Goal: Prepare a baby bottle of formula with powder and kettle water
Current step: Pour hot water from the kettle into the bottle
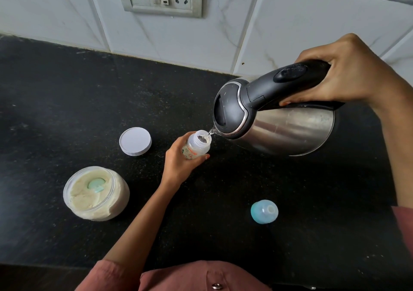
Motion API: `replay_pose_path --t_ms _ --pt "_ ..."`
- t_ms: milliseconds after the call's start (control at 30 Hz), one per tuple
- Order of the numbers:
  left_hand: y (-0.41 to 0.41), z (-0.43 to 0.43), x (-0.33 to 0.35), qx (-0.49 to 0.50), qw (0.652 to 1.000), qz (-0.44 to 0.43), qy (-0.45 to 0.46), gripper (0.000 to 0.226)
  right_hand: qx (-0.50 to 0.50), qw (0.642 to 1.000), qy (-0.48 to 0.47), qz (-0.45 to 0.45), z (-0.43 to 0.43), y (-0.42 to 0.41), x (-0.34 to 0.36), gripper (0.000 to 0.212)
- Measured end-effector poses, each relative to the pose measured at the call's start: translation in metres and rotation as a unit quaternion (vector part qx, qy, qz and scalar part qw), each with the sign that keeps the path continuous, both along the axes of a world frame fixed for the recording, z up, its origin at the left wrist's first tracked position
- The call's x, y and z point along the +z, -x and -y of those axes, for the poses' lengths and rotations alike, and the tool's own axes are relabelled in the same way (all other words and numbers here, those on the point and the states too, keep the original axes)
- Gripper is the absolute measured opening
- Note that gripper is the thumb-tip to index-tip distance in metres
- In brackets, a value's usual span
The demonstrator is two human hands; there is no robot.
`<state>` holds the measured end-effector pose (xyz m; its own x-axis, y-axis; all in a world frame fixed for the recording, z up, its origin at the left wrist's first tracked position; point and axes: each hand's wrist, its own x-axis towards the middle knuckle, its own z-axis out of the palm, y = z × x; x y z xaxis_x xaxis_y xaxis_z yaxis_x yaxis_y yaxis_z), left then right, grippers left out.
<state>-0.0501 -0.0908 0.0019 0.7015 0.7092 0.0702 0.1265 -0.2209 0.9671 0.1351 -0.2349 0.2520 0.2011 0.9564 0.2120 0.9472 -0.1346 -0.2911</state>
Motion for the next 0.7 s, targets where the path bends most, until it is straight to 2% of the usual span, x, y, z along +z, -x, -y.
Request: replay_pose_path --t_ms 200,700 --pt "-0.0011 -0.0001 -0.0015 -0.002 1.000 0.003 0.002 0.060 -0.003 1.000 0.002 -0.002 0.0003 0.0025 0.0027 0.041" --pt "-0.0015 0.0014 -0.0017 0.003 1.000 0.003 0.017 0.062 0.005 1.000 0.006 0.007 -0.0005 0.0027 0.0060 0.043"
